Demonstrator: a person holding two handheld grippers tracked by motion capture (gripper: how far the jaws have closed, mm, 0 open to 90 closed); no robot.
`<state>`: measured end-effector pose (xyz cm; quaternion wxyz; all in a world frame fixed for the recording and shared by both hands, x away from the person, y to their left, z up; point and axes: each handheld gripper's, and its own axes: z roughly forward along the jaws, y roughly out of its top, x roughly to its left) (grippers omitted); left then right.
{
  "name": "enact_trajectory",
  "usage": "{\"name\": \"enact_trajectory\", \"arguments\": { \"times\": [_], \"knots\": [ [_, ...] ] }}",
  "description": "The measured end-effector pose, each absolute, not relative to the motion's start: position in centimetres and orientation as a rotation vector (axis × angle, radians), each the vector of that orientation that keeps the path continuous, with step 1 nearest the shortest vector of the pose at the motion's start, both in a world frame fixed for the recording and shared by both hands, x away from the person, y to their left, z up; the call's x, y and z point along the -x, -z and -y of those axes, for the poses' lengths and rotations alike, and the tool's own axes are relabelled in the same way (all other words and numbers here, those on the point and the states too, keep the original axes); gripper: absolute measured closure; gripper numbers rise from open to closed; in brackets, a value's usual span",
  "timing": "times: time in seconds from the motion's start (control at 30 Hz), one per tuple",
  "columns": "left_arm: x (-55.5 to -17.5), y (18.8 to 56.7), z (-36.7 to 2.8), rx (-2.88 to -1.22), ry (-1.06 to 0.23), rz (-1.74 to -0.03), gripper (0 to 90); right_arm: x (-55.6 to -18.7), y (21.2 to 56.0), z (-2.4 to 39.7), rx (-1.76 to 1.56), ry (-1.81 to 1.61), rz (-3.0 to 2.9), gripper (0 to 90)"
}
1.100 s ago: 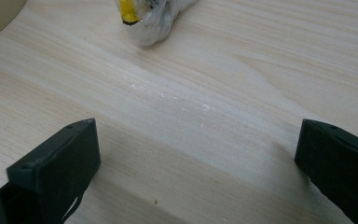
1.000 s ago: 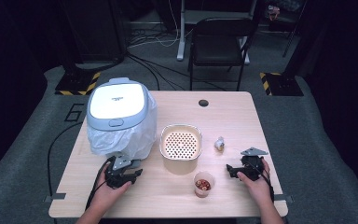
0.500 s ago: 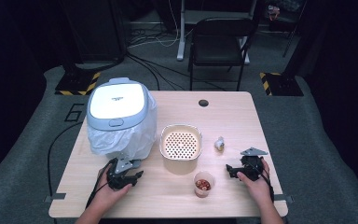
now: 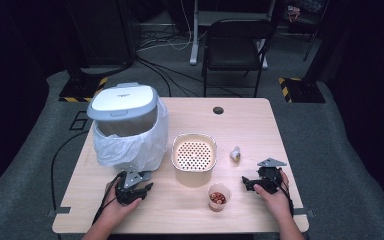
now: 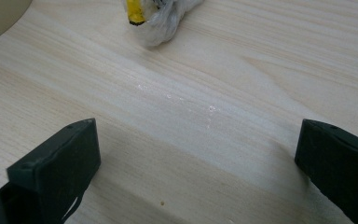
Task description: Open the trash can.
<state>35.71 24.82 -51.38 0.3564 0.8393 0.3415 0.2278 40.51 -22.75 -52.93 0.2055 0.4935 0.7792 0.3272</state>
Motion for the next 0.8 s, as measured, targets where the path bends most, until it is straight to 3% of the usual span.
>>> {"name": "enact_trajectory", "arguments": {
  "times": [0.37,0.5,0.8],
  "knots": [
    [-35.1,52.2,-23.5,-2.138,-0.670,-1.003,48.6,-40.5,52.9,22.7,-1.376,-0.912,-2.172,0.0],
    [-34.6,52.5,-22.3,-2.123,-0.768,-1.068,48.6,-40.5,52.9,22.7,-1.376,-0.912,-2.171,0.0],
    [-34.2,52.9,-20.9,-2.002,-0.859,-1.238,50.3,-40.5,52.9,22.7,-1.377,-0.912,-2.171,0.0]
  ]
}}
